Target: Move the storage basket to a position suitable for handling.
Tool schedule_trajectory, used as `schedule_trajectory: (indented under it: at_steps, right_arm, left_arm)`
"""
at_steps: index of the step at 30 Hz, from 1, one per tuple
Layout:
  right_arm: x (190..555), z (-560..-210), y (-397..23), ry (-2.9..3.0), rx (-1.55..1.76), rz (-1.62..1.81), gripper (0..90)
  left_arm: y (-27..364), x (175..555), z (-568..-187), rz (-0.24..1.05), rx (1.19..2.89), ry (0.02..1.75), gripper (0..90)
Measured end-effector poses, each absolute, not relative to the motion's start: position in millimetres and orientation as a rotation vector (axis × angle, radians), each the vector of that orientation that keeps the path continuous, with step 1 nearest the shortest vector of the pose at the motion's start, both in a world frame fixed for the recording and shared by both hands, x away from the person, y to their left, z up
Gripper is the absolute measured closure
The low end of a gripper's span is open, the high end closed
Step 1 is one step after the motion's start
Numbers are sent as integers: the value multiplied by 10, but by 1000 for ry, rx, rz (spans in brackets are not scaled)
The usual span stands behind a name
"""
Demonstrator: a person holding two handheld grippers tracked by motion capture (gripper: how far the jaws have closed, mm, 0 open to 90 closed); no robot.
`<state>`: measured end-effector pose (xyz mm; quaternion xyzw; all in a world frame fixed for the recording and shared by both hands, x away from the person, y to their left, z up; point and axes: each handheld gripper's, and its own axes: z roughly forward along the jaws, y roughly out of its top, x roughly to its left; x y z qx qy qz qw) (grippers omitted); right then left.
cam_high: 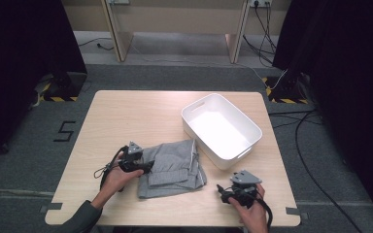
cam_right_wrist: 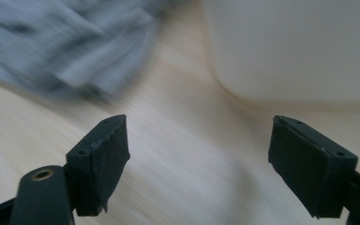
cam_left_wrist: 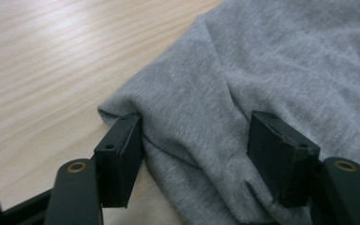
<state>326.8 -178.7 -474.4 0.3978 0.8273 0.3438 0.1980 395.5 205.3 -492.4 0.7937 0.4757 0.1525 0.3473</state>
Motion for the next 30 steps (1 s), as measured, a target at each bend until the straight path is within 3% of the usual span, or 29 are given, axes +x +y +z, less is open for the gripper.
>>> schedule_trajectory:
  at_steps: [6,13,20,30]
  right_arm:
    - [3355,-4561,-1143,2380,903,1099,254]
    - [3718,-4623,-628,2423,828,1024,263]
    - [3696,-4801,-707,2495,1038,1108,312]
    - [3309,-4814,-762,2507,1043,1097,311]
  left_arm:
    - [1985,3895,-4900,402,2095,1199,359]
    - [2010,3884,-4910,386,2087,1196,361]
    - [2016,3838,-4904,367,2093,1190,362]
    - [1936,3614,-4876,388,2139,1128,361]
